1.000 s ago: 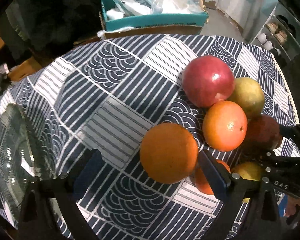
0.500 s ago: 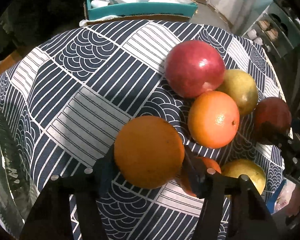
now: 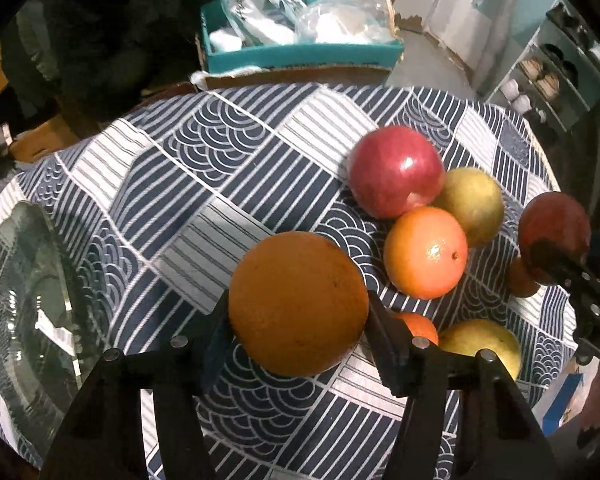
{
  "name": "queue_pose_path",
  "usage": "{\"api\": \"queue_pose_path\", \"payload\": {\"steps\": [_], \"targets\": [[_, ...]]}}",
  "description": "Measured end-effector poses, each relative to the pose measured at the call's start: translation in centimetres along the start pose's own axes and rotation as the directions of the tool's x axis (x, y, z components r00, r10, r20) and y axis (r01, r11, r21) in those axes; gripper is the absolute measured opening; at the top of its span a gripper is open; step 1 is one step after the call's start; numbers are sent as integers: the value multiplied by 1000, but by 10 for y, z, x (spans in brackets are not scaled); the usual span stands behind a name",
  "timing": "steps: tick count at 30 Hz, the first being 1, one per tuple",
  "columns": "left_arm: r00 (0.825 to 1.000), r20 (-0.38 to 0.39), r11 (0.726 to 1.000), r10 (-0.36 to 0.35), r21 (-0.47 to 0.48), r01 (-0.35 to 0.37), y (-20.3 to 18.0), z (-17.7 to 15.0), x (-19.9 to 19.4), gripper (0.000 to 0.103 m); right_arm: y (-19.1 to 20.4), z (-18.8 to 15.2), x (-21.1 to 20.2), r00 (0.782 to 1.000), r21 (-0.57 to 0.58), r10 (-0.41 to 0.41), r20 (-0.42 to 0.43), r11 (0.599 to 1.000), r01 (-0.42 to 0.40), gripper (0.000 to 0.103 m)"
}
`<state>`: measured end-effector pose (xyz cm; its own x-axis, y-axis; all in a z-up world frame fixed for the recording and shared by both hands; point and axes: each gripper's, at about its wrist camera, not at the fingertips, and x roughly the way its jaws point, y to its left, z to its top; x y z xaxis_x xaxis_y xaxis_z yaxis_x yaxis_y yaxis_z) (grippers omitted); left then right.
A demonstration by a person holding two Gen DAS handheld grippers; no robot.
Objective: Organize fruits
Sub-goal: 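Grasp the large orange with the left tool while the right tool grasps the red apple, then lift the orange and red apple and carry both over the glass bowl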
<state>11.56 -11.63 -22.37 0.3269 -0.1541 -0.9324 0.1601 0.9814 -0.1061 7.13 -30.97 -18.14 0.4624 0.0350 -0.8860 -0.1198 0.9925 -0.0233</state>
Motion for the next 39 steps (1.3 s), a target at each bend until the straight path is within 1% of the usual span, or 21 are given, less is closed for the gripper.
{"api": "queue_pose_path", "payload": {"steps": [8, 14, 21, 28, 36, 39], "targets": [[997, 81, 1000, 17, -9, -17, 3, -1, -35, 63, 6, 7, -21, 998, -1, 4, 59, 1000, -4, 76], [990, 138, 999, 30, -20, -27, 9, -3, -64, 63, 11, 13, -41, 994, -8, 8, 109, 1000, -7, 76], [978, 200, 998, 64, -27, -60, 18, -8, -94, 63, 19, 19, -59, 988, -15, 14, 155, 1000, -12, 76], [967, 244, 997, 71, -46, -62, 28, -13, -120, 63, 28, 25, -78, 980, -21, 24, 198, 1000, -20, 76], [949, 301, 994, 96, -69, -79, 41, -18, -151, 63, 45, 34, -96, 969, -51, 48, 241, 998, -37, 76], [944, 314, 994, 98, -78, -77, 48, -20, -160, 63, 52, 36, -101, 966, -61, 62, 252, 997, -48, 76]]}}
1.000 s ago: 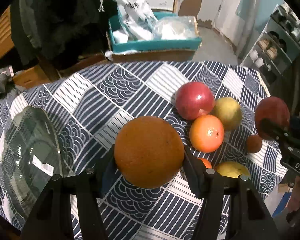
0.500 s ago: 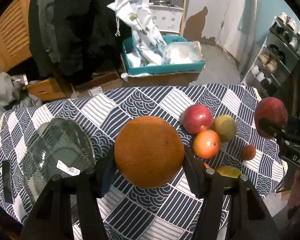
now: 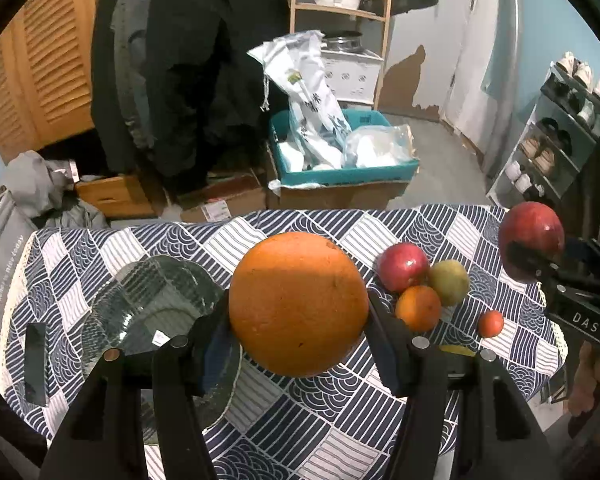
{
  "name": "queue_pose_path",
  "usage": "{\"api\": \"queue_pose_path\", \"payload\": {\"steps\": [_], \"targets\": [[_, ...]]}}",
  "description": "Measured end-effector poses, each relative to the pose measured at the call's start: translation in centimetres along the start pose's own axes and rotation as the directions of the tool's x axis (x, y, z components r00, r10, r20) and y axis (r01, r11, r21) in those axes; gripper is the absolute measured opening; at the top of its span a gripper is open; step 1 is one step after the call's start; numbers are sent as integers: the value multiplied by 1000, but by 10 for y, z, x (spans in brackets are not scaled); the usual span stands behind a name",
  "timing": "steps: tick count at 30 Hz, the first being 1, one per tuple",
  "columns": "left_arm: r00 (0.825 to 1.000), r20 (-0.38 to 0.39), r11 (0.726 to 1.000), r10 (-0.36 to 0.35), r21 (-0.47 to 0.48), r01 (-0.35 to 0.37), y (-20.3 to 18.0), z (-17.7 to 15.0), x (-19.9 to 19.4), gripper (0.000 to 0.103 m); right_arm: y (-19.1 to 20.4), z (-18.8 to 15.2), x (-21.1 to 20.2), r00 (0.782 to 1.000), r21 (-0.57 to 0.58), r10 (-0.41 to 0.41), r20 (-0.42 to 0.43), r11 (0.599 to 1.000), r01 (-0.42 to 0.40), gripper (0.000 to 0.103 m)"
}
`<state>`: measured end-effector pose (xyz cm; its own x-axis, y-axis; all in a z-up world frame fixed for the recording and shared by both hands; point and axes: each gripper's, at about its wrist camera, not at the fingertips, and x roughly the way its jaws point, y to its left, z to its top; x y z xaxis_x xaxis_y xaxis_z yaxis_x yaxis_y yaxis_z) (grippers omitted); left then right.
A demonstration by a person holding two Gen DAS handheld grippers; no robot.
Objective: Organize fruits
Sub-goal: 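Lift the orange and red apple and carry both over the glass bowl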
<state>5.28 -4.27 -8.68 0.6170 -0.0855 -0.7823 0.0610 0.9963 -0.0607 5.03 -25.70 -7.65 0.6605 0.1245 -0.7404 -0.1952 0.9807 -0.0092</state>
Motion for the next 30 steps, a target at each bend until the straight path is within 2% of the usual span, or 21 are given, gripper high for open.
{"api": "queue_pose_path", "payload": {"steps": [14, 30], "targets": [[999, 37, 998, 37, -52, -35, 34, -2, -20, 63, 39, 23, -7, 996, -34, 75, 40, 997, -74, 76], [994, 14, 985, 105, -140, -102, 92, -17, -21, 63, 110, 42, 13, 986, -106, 170, 4, 980, -168, 76]]}}
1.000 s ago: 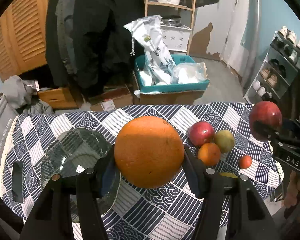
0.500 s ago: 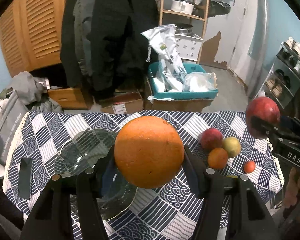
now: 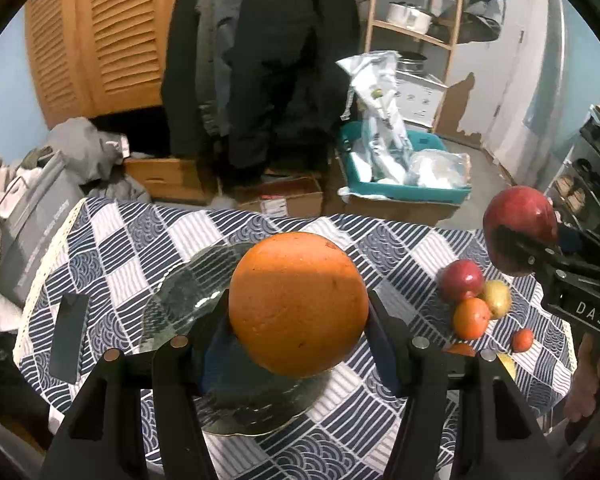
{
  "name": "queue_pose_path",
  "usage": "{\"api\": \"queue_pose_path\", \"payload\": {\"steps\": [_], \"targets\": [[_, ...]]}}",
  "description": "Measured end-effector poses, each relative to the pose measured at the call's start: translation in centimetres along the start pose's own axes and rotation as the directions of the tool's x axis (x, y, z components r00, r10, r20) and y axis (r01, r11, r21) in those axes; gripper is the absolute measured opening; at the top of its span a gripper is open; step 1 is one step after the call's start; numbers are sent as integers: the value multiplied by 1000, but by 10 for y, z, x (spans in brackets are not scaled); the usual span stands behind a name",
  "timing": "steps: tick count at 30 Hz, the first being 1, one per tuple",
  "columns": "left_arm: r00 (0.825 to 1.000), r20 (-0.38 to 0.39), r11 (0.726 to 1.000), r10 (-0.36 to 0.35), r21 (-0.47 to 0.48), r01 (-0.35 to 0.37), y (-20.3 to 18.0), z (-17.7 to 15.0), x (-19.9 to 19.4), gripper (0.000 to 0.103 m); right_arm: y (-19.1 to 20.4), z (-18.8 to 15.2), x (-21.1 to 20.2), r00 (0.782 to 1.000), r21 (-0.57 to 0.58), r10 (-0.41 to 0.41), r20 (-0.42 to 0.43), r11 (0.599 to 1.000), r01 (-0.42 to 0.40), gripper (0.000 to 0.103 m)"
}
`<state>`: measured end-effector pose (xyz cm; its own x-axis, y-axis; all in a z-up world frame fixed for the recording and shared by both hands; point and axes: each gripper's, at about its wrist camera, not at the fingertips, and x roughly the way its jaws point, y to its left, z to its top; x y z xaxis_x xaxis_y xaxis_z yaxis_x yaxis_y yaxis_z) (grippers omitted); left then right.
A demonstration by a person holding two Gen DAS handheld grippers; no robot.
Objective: Organize fruits
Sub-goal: 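Lift the orange and red apple and carry both over the glass bowl, then lower the orange and apple into the glass bowl and open both tools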
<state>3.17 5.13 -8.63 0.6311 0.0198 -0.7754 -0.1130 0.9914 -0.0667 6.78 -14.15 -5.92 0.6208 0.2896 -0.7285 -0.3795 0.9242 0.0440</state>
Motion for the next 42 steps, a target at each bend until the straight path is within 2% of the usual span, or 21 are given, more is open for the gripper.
{"api": "queue_pose_path", "payload": {"steps": [10, 21, 31, 42], "targets": [[997, -45, 996, 61, -65, -63, 48, -10, 17, 63, 54, 10, 42, 996, -73, 67, -63, 995, -71, 76], [985, -127, 983, 120, -127, -136, 96, -27, 47, 63, 104, 10, 91, 984, -140, 103, -149, 982, -124, 76], [964, -229, 974, 131, -151, -168, 118, -47, 83, 63, 135, -5, 134, 956, -192, 133, -261, 964, -186, 76], [939, -326, 969, 113, -172, -176, 127, -65, 109, 63, 149, -29, 166, 926, -254, 102, -362, 945, -204, 76]]}}
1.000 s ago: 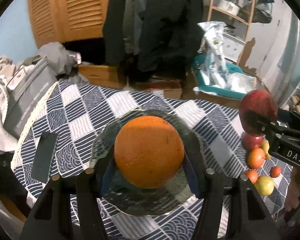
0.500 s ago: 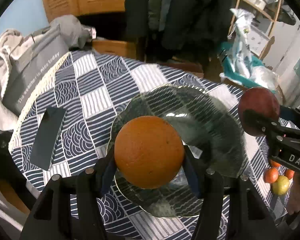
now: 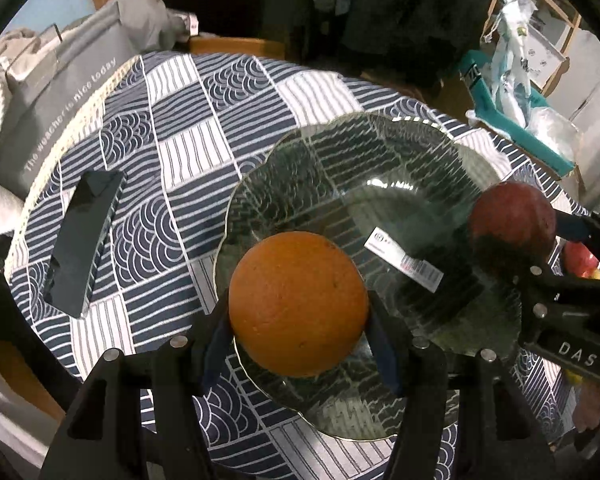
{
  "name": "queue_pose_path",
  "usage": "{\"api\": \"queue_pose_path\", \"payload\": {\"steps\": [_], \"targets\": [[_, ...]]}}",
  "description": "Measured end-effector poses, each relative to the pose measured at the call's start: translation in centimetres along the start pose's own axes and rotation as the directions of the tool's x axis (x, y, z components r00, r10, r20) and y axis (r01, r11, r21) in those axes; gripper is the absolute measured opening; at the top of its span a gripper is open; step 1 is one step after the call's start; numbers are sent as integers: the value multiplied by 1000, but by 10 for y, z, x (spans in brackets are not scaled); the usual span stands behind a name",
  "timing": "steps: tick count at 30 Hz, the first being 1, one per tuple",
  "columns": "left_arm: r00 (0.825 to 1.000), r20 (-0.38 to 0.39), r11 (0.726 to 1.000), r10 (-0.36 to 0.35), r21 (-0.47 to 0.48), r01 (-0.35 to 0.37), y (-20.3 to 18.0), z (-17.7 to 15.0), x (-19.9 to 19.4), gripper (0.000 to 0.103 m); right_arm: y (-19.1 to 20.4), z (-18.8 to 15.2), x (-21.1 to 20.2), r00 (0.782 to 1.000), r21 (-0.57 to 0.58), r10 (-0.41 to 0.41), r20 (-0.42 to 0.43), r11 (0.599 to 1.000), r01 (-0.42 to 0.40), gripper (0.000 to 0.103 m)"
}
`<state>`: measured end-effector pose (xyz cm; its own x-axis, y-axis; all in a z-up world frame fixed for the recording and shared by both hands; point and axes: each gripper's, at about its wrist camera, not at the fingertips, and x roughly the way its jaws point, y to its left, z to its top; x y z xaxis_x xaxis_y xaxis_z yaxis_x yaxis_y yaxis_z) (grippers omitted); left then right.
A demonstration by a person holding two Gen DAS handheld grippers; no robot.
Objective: Organize fruits
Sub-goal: 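Lower the orange and apple into the glass bowl and open both tools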
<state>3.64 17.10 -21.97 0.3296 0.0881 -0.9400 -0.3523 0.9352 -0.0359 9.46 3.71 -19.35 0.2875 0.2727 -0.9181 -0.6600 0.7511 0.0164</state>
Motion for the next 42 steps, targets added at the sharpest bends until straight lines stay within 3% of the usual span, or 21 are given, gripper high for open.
{"api": "queue_pose_path", "payload": {"steps": [18, 22, 23, 25, 26, 32, 42], "targets": [[993, -114, 997, 13, 80, -4, -16, -13, 29, 64, 8, -8, 21, 997, -24, 35, -75, 999, -37, 76], [993, -120, 996, 12, 89, -1, -19, -14, 30, 64, 8, -5, 13, 997, -10, 66, -37, 998, -66, 76], [994, -113, 996, 10, 85, 0, -19, -14, 28, 66, 6, -3, 8, 997, -3, 70, -24, 998, -70, 77], [998, -67, 996, 17, 87, -11, -19, -12, 19, 83, 4, -1, 4, 997, 2, 73, -9, 997, -73, 77], [999, -49, 996, 18, 88, -13, -19, -11, 15, 87, 2, 0, 2, 997, 12, 71, -3, 997, -71, 77], [1000, -2, 998, 2, 71, -1, -15, -8, -5, 88, -8, 2, -11, 997, 56, 68, 36, 996, -70, 77], [994, 103, 997, -44, 69, 37, -23, 3, -50, 88, -18, 2, -60, 989, 78, -38, 146, 997, 26, 77]]}}
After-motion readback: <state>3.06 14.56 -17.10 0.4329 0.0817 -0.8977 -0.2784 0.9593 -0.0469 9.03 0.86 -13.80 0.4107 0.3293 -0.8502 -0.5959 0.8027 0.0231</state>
